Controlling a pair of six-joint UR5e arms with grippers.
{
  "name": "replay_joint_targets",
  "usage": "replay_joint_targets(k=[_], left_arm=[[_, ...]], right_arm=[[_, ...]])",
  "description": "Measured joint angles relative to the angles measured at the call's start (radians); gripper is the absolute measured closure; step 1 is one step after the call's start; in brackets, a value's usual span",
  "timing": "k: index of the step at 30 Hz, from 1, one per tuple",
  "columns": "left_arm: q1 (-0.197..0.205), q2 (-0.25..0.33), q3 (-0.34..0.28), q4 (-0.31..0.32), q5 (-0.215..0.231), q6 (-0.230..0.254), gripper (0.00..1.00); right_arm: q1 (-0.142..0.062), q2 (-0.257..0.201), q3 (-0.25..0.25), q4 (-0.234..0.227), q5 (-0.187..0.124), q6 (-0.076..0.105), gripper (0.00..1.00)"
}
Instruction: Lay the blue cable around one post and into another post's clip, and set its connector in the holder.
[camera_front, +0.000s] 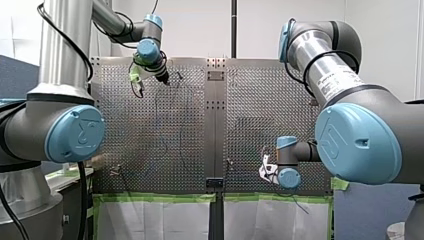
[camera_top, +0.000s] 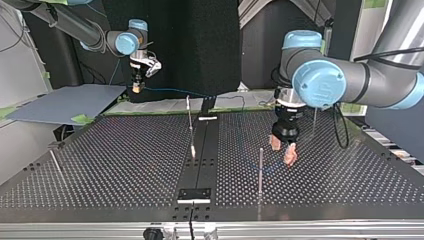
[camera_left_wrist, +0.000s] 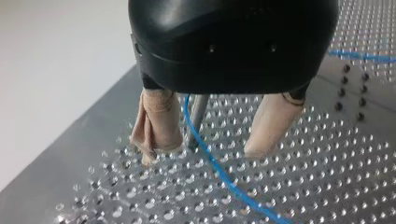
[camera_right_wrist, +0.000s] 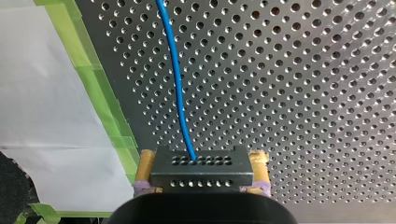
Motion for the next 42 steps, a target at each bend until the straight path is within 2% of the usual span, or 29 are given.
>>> replay_joint_targets(k=[4, 11, 16, 22, 25, 29, 33, 42], left_arm=[[0.0, 0.027, -0.035, 0.007, 0.005, 0.001, 0.0], [0.005, 0.097, -0.08, -0.024, -0.003, 0.057, 0.0], [0.007, 0.149, -0.074, -0.073, 0.016, 0.108, 0.0], [0.009, 0.202, -0.032, -0.13, 0.06, 0.165, 0.0], [0.008, 0.201, -0.006, -0.157, 0.059, 0.192, 0.0], [0.0, 0.179, 0.029, -0.193, 0.036, 0.228, 0.0], [-0.003, 0.15, 0.062, -0.225, 0.014, 0.26, 0.0], [-0.005, 0.133, 0.148, -0.323, 0.008, 0.358, 0.0]], right_arm=[[0.001, 0.0, 0.0, 0.001, 0.0, 0.0, 1.0], [0.001, 0.0, 0.0, 0.002, 0.0, 0.003, 1.0], [0.001, 0.0, 0.0, 0.002, -0.001, 0.007, 1.0], [0.001, 0.0, -0.004, 0.01, -0.003, 0.007, 1.0], [0.003, 0.0, -0.007, 0.014, -0.004, 0.007, 1.0], [0.006, 0.0, -0.012, 0.017, -0.005, 0.006, 1.0], [0.008, 0.0, -0.019, 0.032, -0.006, -0.001, 1.0], [0.01, -0.001, -0.025, 0.045, -0.005, -0.01, 1.0]])
